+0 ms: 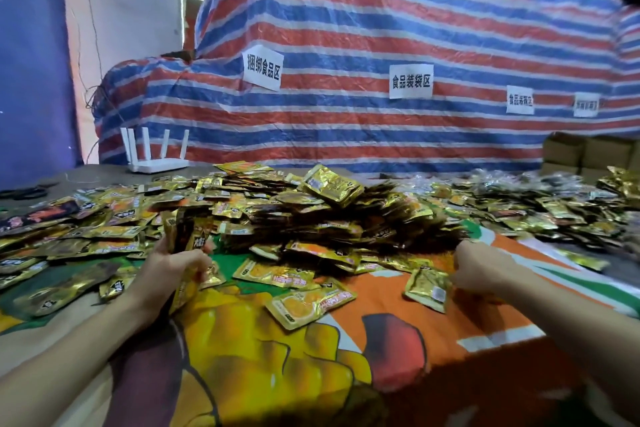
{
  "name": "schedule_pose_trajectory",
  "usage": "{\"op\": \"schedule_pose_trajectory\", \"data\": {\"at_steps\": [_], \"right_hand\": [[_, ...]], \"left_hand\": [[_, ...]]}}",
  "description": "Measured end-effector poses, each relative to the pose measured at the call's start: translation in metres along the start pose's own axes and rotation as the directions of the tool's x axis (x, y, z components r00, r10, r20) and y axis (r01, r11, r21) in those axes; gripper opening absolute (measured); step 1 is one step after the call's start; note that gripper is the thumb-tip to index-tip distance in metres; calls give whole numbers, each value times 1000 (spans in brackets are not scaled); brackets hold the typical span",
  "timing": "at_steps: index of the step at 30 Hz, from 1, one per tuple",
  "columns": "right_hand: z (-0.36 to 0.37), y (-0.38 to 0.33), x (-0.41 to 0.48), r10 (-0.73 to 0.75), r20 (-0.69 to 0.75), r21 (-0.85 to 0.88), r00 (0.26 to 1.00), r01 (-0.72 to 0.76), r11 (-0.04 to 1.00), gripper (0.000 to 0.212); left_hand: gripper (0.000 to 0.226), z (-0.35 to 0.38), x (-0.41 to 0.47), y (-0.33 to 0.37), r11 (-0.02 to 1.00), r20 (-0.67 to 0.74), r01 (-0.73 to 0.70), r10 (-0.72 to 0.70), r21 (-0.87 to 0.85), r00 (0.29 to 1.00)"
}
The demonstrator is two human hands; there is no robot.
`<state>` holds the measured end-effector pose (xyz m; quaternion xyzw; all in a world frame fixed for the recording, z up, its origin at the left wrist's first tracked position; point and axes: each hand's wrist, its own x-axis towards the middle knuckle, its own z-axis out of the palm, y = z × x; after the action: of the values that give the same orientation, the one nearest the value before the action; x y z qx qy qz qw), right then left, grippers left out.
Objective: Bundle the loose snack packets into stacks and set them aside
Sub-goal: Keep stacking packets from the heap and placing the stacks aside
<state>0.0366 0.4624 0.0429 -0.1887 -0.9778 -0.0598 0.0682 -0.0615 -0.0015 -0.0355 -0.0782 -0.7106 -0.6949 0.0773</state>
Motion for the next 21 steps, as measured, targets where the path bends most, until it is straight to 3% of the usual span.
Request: {"op": "schedule_pose_trajectory", "data": {"at_steps": [5,8,14,21], "right_hand": [[-5,5,-2,-40,-61,44,997,43,998,16],[-7,4,-6,-78,-21,-32,997,77,997,21],[-3,5,-11,-57,-106,-96,993,47,994,27],[0,7,-12,-80,-34,-97,996,76,992,26]], "left_hand": [[40,6,-17,18,997,17,-27,28,-67,999],[15,12,-28,32,994,39,-22,26,-108,999],[17,16,-33,39,995,15,-24,26,-101,1000],[16,14,-29,33,996,34,-37,40,-83,999]]}}
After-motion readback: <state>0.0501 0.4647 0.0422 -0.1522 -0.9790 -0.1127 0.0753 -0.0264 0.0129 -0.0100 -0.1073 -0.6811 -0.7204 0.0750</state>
